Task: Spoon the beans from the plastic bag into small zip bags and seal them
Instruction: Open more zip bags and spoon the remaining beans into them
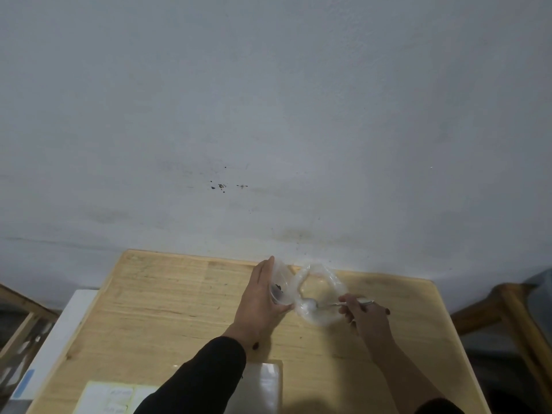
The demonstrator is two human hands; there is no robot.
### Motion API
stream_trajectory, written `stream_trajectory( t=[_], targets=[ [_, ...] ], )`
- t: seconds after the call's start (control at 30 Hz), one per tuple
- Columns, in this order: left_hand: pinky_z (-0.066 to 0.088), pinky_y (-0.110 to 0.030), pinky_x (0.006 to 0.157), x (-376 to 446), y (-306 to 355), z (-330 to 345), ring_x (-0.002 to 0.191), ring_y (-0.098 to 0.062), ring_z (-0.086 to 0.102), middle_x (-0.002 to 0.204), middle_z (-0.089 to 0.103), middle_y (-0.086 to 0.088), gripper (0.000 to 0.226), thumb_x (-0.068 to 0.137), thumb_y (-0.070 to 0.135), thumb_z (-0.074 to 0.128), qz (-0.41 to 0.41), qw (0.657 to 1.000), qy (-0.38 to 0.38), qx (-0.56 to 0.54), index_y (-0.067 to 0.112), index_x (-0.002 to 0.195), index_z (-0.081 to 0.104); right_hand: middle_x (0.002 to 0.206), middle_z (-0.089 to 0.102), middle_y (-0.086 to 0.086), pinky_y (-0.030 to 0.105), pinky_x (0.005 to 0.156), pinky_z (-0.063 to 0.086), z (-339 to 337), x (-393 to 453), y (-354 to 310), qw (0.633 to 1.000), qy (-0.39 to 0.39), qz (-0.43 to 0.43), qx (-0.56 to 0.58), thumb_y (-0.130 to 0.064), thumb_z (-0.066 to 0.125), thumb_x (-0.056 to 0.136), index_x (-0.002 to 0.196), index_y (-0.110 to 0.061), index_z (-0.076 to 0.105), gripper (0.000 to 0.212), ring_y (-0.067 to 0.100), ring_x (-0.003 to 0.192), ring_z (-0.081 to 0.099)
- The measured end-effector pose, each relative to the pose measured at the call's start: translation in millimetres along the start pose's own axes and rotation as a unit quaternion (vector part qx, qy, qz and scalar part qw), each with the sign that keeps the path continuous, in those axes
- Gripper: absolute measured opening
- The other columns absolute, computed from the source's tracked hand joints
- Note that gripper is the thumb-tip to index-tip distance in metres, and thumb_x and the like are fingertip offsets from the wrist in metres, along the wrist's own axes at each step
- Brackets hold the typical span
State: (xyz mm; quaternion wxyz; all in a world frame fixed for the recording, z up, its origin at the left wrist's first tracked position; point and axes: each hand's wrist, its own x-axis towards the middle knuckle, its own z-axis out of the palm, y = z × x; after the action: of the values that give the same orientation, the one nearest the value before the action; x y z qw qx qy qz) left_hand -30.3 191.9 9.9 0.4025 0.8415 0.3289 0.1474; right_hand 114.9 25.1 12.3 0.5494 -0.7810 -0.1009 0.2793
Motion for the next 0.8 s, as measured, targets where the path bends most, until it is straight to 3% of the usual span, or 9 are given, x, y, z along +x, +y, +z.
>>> stream_trajectory(
  t=[0.1,0.27,0.53,0.67,0.8],
  targets=[
    [0.016,-0.001,0.099,2,-1,0,0.13,-0.001,0.027,0.147,0.027,0.005,0.109,0.064,0.039,0.083,-0.008,1.0,-0.005,0.001,0.018,0.148,0.017,0.061,0.064,0.004,0.015,0.039,0.037,3,1,1,1.0,-0.015,0.01,0.0,-0.015,0.053,0.094,0.082,-0.003,0.07,0.024,0.003,0.043,0.047],
    [0.015,0.011,0.084,3,-2,-2,0.119,0.008,0.022,0.138,0.027,0.013,0.108,0.064,0.041,0.082,-0.008,1.0,-0.011,-0.006,0.019,0.148,0.017,0.064,0.065,0.006,0.015,0.04,0.039,1,4,2,0.999,0.006,0.045,0.022,-0.018,0.054,0.093,0.082,-0.004,0.07,0.024,0.005,0.044,0.048],
    [0.016,-0.001,0.096,2,1,-4,0.119,0.008,0.02,0.146,0.026,0.007,0.107,0.066,0.039,0.082,-0.004,1.0,-0.008,0.002,0.019,0.148,0.016,0.058,0.059,0.006,0.015,0.034,0.033,-6,7,1,0.991,0.067,0.07,0.095,-0.015,0.051,0.094,0.089,0.002,0.067,0.024,0.003,0.038,0.045],
    [0.014,0.01,0.087,2,0,-3,0.119,0.008,0.022,0.145,0.027,0.006,0.108,0.065,0.04,0.082,-0.004,1.0,-0.007,-0.002,0.019,0.148,0.017,0.058,0.057,0.007,0.015,0.032,0.031,-9,7,-8,0.986,0.082,0.068,0.128,-0.013,0.049,0.095,0.09,0.002,0.065,0.022,0.002,0.035,0.043],
    [0.019,-0.005,0.099,1,2,-5,0.125,0.005,0.023,0.147,0.026,0.007,0.109,0.065,0.04,0.083,-0.004,1.0,0.004,-0.013,0.019,0.148,0.017,0.053,0.059,0.003,0.016,0.033,0.031,-8,10,-26,0.985,0.086,0.036,0.147,-0.014,0.051,0.095,0.085,0.0,0.066,0.023,0.003,0.038,0.043]
  ],
)
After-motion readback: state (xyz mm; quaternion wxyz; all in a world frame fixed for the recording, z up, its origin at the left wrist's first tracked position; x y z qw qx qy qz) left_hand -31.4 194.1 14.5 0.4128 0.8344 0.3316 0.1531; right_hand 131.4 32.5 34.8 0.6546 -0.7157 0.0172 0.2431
